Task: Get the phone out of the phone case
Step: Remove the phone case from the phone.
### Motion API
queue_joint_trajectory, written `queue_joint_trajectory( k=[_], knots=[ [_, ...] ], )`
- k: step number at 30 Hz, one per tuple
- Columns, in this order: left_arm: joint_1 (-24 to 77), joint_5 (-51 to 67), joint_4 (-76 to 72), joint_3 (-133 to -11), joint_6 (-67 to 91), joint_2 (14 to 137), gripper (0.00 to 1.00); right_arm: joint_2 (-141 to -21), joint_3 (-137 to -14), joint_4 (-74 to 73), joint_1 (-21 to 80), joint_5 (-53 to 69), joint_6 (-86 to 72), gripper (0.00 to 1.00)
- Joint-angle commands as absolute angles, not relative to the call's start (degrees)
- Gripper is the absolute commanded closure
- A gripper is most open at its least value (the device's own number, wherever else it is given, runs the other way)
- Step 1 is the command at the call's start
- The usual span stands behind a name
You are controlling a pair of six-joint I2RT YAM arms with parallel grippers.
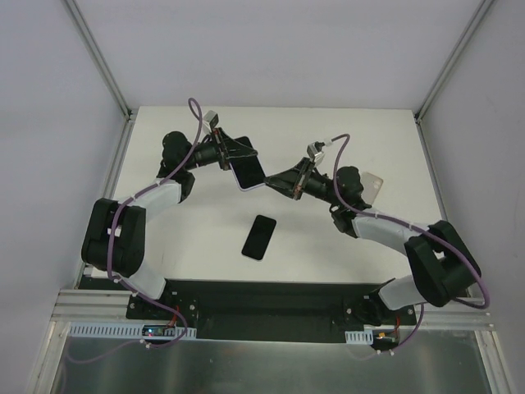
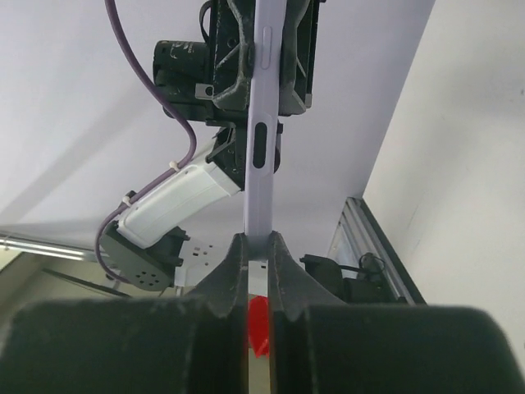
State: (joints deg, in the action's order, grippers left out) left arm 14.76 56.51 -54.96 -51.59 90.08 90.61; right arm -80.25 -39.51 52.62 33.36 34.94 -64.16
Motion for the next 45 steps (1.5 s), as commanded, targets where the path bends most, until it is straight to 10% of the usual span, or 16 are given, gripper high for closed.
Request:
queue_joint_trajectory(
  k=[1, 45],
  knots=[
    [15.47, 57.13, -58.54, -53.08, 90.7, 87.45, 1.0, -87.08, -37.97, 84.69, 34.27, 34.63, -80.47, 0.99],
    [17.66, 49.22, -72.78, -58.53, 117.77, 76.56, 1.0, -98.7, -65.47, 87.89, 39.73, 47.81, -68.73, 0.99]
  ],
)
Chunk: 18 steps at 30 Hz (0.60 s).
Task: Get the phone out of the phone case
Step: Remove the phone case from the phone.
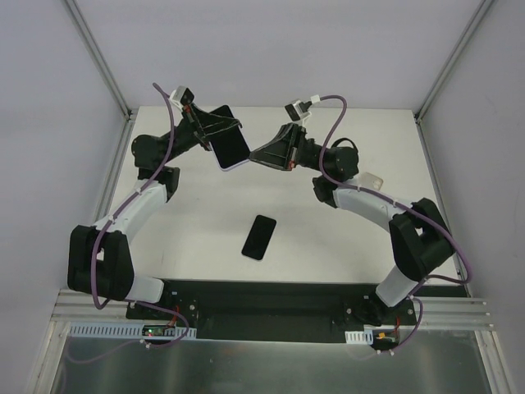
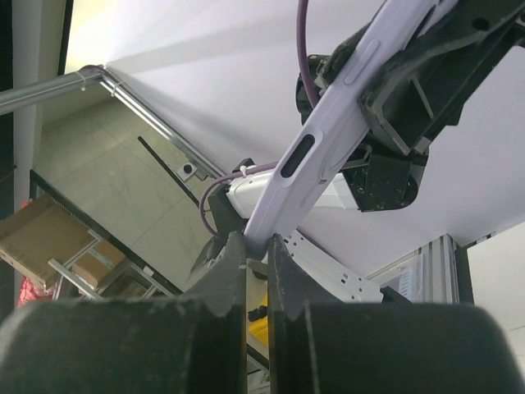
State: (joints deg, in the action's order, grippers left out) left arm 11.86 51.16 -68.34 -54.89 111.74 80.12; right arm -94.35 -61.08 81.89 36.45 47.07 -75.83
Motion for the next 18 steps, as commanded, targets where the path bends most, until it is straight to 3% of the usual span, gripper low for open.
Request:
queue_joint_trajectory(
  k=[1, 18],
  knots=[
    [17.84, 49.13, -72.6, -58.62, 117.77, 76.29, 1.0, -99.31, -66.17, 87.89, 39.81, 48.51, -68.56, 0.99],
    [19.86, 48.43, -70.84, -59.77, 117.6, 74.53, 1.0, -101.87, -74.44, 87.8, 39.9, 54.93, -66.1, 0.99]
  ],
)
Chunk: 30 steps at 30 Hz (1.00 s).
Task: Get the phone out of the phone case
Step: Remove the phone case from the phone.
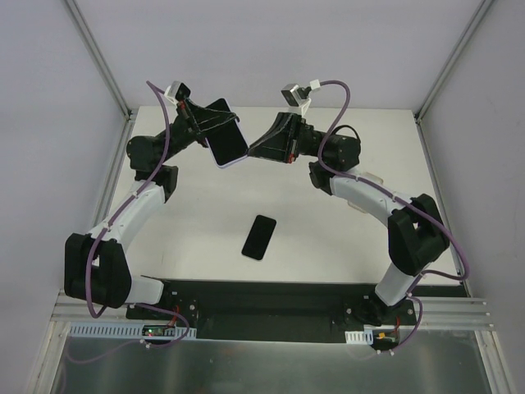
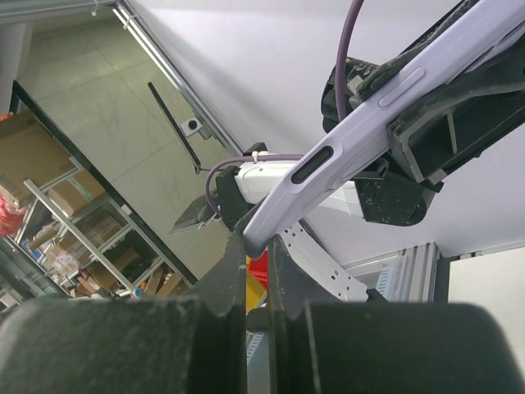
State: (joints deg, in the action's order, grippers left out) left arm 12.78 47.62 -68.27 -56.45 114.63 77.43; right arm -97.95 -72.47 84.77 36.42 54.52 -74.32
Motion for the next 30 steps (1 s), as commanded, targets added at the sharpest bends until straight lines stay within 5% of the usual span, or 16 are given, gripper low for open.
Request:
queue_joint_trajectory(
  k=[1, 23, 30],
  knots=[
    [20.04, 48.43, -70.84, -59.68, 117.6, 74.44, 1.0, -101.78, -74.88, 87.89, 39.9, 55.45, -65.92, 0.99],
    [20.21, 51.59, -68.74, -65.21, 117.34, 73.57, 1.0, -104.68, -70.05, 87.8, 38.85, 54.23, -64.95, 0.99],
    [20.48, 52.38, -65.92, -62.76, 113.65, 71.9, 1.0, -101.26, -64.26, 66.0, 36.74, 40.72, -63.41, 0.99]
  ],
)
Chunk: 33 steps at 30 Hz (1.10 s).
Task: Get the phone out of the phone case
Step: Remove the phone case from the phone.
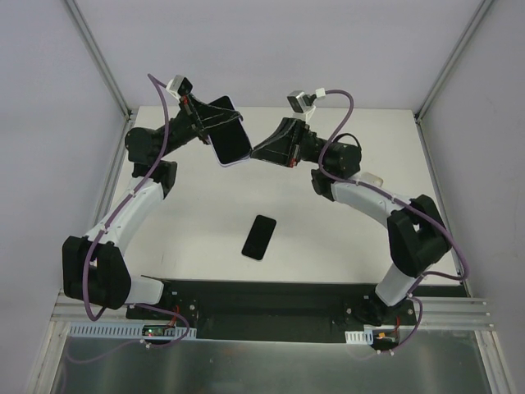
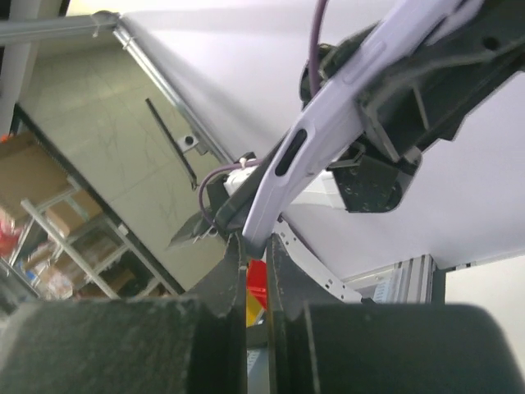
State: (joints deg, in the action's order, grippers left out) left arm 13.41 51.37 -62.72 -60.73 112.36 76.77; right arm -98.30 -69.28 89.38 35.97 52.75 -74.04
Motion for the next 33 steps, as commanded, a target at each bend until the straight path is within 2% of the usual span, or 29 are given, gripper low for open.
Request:
queue_joint_trajectory(
  k=[1, 4, 14, 16, 20, 25, 33],
  knots=[
    [20.48, 52.9, -65.4, -62.84, 113.12, 71.81, 1.0, -100.03, -63.12, 61.05, 37.09, 39.56, -61.37, 0.99],
    [20.65, 54.75, -61.19, -63.63, 109.17, 71.37, 1.0, -95.63, -63.98, 43.28, 38.14, 36.31, -53.91, 0.99],
    [21.71, 58.18, -51.6, -64.25, 98.01, 71.02, 1.0, -92.2, -69.79, 17.33, 39.46, 30.51, -45.88, 0.99],
    [21.97, 58.62, -50.11, -64.25, 96.77, 71.01, 1.0, -92.37, -69.78, 16.18, 39.38, 29.18, -45.79, 0.99],
    [22.67, 58.8, -48.25, -63.81, 93.79, 71.1, 1.0, -94.04, -71.19, 15.9, 39.73, 29.27, -46.58, 0.78],
    [23.55, 58.54, -48.34, -62.41, 93.08, 71.63, 1.0, -96.5, -72.07, 20.55, 40.6, 29.88, -50.61, 0.64],
    [24.17, 58.18, -49.04, -60.3, 92.29, 72.07, 1.0, -100.45, -75.23, 28.21, 41.92, 32.16, -54.58, 0.56]
  ],
)
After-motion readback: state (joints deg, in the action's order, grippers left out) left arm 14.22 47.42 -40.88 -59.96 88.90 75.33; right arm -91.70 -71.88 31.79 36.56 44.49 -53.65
